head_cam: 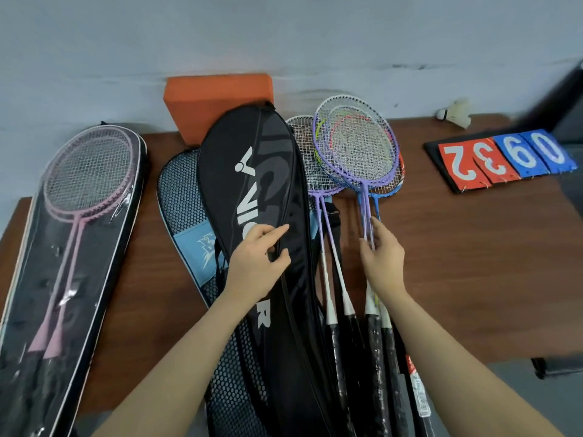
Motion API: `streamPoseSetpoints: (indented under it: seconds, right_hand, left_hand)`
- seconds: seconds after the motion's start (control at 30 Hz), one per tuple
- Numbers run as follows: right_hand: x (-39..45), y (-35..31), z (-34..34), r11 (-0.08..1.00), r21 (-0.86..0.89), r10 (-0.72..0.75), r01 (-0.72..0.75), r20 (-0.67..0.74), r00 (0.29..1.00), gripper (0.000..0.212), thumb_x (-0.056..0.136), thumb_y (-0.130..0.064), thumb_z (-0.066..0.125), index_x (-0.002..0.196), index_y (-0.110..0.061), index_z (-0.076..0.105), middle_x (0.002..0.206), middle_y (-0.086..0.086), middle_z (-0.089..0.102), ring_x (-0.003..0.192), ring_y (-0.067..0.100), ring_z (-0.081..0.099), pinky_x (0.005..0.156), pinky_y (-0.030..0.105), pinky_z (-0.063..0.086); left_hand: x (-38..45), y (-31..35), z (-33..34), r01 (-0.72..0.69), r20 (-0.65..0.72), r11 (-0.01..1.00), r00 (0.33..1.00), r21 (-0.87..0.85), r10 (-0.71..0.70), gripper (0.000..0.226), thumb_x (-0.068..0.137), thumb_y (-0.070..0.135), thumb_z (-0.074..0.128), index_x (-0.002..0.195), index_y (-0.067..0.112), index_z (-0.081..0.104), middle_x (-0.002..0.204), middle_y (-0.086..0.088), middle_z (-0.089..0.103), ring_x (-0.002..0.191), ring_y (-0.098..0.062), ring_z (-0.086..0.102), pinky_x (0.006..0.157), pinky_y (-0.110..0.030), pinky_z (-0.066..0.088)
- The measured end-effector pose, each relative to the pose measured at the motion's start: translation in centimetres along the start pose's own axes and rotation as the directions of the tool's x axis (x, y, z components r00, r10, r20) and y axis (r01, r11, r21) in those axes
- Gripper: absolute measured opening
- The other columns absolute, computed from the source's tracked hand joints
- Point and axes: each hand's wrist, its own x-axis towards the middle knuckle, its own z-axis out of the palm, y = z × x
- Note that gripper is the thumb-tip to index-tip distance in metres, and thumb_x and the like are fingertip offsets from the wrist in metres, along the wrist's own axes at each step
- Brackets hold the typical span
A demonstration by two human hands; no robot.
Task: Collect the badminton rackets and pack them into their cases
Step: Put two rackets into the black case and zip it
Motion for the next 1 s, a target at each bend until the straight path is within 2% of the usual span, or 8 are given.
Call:
streamPoseSetpoints:
  seconds: [0.07, 0.2, 0.33, 0.5, 0.63, 0.7, 0.87, 1.0]
  right_hand:
    - [-0.6, -0.4, -0.9, 0.999, 0.025, -0.025, 0.025, -0.032, 0.999, 0.047, 0.088, -0.008, 0.056, 0.134, -0.010, 0.047, 0.127, 0.009, 0.058, 0.114, 0.024, 0.055, 0.100, 0.042, 0.043]
    - [-2.0, -1.6, -2.4, 0.996, -0.020, -0.091, 0.090, -0.098, 0.991, 0.045, 0.087, -0.007, 0.058, 0.132, -0.010, 0.050, 0.119, 0.012, 0.061, 0.108, 0.025, 0.058, 0.096, 0.033, 0.043]
    - [-4.2, -2.3, -4.2, 0.980, -0.102, -0.184, 0.169, -0.163, 0.969, 0.044, 0.086, -0.006, 0.059, 0.129, -0.010, 0.053, 0.089, 0.011, 0.060, 0.082, 0.024, 0.059, 0.075, 0.027, 0.042]
    - [-6.8, -2.0, -6.5, 0.955, -0.163, -0.276, 0.247, -0.188, 0.943, 0.042, 0.085, -0.002, 0.059, 0.126, -0.011, 0.057, 0.081, 0.003, 0.059, 0.071, 0.014, 0.055, 0.069, 0.018, 0.039]
    - [-8.5, -1.3, -7.4, 0.943, -0.201, -0.296, 0.264, -0.149, 0.944, 0.043, 0.083, 0.003, 0.058, 0.124, -0.007, 0.058, 0.074, 0.006, 0.056, 0.065, 0.018, 0.053, 0.062, 0.012, 0.033]
    - [-9.0, -0.8, -7.9, 0.933, -0.225, -0.305, 0.280, -0.086, 0.948, 0.042, 0.084, 0.003, 0.057, 0.125, -0.007, 0.058, 0.077, 0.004, 0.055, 0.067, 0.018, 0.054, 0.063, 0.015, 0.035]
    - [-10.9, 1.3, -9.6, 0.904, -0.302, -0.297, 0.301, 0.062, 0.953, 0.044, 0.087, -0.002, 0.053, 0.130, -0.012, 0.054, 0.094, 0.007, 0.057, 0.083, 0.027, 0.058, 0.067, 0.037, 0.046]
    - [-12.9, 3.4, -11.0, 0.854, -0.348, -0.350, 0.386, 0.163, 0.922, 0.045, 0.087, -0.001, 0.056, 0.131, -0.011, 0.053, 0.093, 0.007, 0.057, 0.076, 0.029, 0.057, 0.056, 0.037, 0.046]
  left_hand:
    - [-0.1, -0.2, -0.4, 0.015, 0.017, 1.000, 1.000, -0.027, -0.015, 0.043, 0.080, 0.016, 0.066, 0.122, 0.023, 0.060, 0.095, 0.013, 0.051, 0.074, -0.005, 0.050, 0.072, -0.013, 0.043]
    - [0.2, -0.1, -0.5, 0.101, 0.058, 0.990, 0.994, -0.098, -0.096, 0.043, 0.080, 0.014, 0.066, 0.121, 0.026, 0.061, 0.094, 0.009, 0.053, 0.068, -0.008, 0.051, 0.079, -0.027, 0.049]
    - [0.2, -0.2, -0.6, 0.131, 0.091, 0.987, 0.988, -0.094, -0.122, 0.042, 0.080, 0.019, 0.065, 0.120, 0.033, 0.060, 0.092, 0.014, 0.053, 0.071, -0.003, 0.052, 0.071, -0.017, 0.042]
    - [0.2, 0.3, -1.2, 0.148, 0.071, 0.982, 0.988, -0.117, -0.140, 0.040, 0.083, 0.015, 0.062, 0.122, 0.027, 0.060, 0.092, 0.008, 0.055, 0.073, -0.003, 0.051, 0.062, -0.007, 0.034]
    - [0.0, 1.6, -1.5, 0.187, 0.008, 0.963, 0.982, -0.195, -0.189, 0.039, 0.083, 0.011, 0.062, 0.120, 0.021, 0.062, 0.093, -0.001, 0.061, 0.076, -0.008, 0.053, 0.071, -0.007, 0.033]
    - [0.0, 2.4, -1.4, 0.219, -0.023, 0.953, 0.973, -0.211, -0.228, 0.037, 0.083, 0.011, 0.062, 0.118, 0.020, 0.063, 0.090, -0.004, 0.064, 0.073, -0.008, 0.053, 0.073, -0.012, 0.039]
    - [-0.1, 4.5, -0.5, 0.287, -0.110, 0.923, 0.940, -0.255, -0.323, 0.035, 0.082, 0.009, 0.062, 0.116, 0.017, 0.065, 0.095, -0.009, 0.070, 0.077, -0.012, 0.059, 0.083, -0.030, 0.051]
    - [-0.4, 5.6, 0.4, 0.317, -0.133, 0.917, 0.925, -0.240, -0.355, 0.036, 0.083, 0.008, 0.060, 0.118, 0.016, 0.064, 0.094, -0.009, 0.070, 0.066, -0.006, 0.055, 0.074, -0.023, 0.047]
